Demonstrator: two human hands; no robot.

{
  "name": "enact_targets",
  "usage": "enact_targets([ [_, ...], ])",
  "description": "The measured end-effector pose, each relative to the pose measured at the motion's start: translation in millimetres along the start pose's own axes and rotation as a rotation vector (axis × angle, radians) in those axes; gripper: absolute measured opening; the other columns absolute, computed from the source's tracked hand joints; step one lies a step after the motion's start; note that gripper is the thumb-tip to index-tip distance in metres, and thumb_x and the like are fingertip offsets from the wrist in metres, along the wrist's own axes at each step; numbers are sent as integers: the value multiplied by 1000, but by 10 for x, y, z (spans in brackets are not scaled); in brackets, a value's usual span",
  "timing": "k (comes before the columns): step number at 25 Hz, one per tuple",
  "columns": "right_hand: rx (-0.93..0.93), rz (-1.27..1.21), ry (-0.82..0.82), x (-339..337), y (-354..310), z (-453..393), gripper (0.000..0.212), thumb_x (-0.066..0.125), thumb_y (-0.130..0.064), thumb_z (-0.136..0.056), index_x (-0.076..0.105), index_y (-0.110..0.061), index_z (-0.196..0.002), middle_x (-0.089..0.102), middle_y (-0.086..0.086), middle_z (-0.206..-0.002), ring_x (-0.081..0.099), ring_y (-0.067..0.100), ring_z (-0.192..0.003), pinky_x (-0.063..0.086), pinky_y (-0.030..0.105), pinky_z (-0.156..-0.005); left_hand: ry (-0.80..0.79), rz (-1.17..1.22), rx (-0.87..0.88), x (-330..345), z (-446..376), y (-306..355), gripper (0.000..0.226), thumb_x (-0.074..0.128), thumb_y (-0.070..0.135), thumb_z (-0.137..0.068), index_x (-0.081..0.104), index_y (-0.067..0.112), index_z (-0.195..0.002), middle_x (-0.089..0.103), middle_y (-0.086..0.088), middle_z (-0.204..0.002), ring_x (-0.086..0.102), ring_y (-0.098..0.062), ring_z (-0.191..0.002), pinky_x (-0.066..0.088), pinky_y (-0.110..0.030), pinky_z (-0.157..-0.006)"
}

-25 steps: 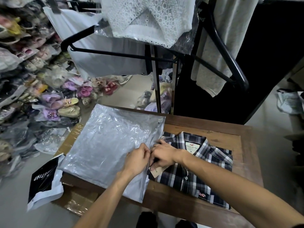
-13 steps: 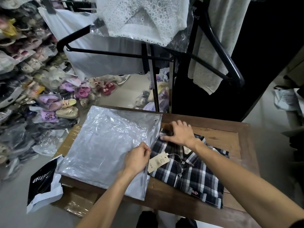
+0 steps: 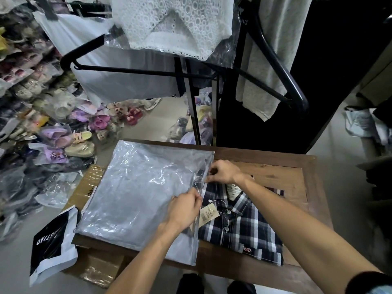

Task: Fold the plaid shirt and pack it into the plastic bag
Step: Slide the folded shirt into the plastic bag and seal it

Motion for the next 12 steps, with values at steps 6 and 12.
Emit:
enact_targets([
  [6, 246, -25, -361, -288, 803, 265, 86, 83, -75, -57, 61, -29, -126, 62, -6, -127, 57, 20, -124, 42, 46, -112, -35, 19, -23, 49, -15, -39, 12, 45, 31, -104, 55, 30, -98, 67, 7, -68, 62, -1, -58, 49, -26, -71],
  [12, 164, -436, -330, -189, 664, 373, 46, 80, -50, -83, 73, -17, -114, 75, -2, -116, 70, 18, -107, 48, 39, -106, -20, -1, 34, 64, 4, 99, 18, 41, 33, -108, 56, 26, -101, 64, 10, -68, 57, 3, -55, 47, -18, -63],
])
Point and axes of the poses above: each hand's wrist, its own z-axis away from the middle knuckle, its own x-axis out of the palm, y = z × x, the point moved 8 cm from there along -z, towards the middle knuckle
